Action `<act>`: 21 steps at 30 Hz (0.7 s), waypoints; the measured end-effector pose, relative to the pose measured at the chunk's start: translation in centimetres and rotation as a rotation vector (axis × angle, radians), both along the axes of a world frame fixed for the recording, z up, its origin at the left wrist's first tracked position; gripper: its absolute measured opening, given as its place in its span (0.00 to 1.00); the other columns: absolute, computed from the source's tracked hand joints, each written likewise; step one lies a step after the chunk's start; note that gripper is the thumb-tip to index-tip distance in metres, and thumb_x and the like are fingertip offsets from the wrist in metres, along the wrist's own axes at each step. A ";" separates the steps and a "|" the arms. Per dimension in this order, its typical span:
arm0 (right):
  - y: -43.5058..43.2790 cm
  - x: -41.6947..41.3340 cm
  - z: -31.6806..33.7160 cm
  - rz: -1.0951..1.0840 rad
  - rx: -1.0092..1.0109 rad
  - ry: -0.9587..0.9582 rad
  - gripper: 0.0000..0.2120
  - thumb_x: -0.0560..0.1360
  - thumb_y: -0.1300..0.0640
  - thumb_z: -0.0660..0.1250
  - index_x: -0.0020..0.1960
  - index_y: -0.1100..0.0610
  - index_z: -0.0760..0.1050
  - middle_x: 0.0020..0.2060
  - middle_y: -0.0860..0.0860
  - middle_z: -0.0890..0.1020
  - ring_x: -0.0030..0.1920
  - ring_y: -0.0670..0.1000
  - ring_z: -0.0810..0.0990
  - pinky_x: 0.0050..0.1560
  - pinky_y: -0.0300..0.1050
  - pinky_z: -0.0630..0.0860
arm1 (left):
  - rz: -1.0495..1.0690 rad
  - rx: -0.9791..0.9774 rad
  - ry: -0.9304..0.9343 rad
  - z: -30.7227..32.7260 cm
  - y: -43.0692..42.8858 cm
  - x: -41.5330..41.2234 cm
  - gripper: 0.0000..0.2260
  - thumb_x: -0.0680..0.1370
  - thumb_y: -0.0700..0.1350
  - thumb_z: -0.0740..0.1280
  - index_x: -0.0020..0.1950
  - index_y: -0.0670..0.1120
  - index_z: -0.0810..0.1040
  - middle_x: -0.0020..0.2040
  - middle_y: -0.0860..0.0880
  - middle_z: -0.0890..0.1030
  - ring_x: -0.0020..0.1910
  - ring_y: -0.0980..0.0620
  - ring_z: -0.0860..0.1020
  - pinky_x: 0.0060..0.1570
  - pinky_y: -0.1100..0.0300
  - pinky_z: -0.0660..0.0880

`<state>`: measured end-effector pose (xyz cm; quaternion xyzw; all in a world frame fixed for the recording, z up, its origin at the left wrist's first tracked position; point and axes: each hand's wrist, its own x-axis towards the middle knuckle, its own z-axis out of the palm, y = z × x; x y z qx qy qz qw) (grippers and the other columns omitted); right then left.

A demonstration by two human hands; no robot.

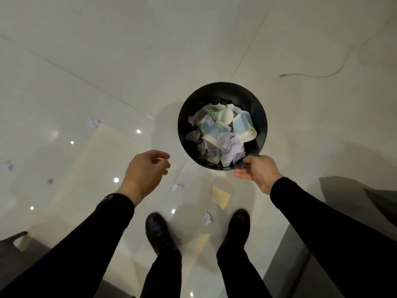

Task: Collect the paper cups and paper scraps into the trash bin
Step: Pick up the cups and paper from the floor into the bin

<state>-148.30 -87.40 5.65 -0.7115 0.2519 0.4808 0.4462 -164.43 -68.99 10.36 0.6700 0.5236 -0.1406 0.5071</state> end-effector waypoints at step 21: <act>0.1 -0.8 -11.6 0.153 -0.038 -0.032 0.06 0.79 0.64 0.56 0.47 0.65 0.71 0.35 0.57 0.76 0.31 0.54 0.78 0.27 0.39 0.79 | 0.005 -0.056 0.041 -13.3 0.0 -0.4 0.08 0.74 0.39 0.61 0.50 0.45 0.78 0.48 0.43 0.83 0.38 0.53 0.79 0.43 0.59 0.77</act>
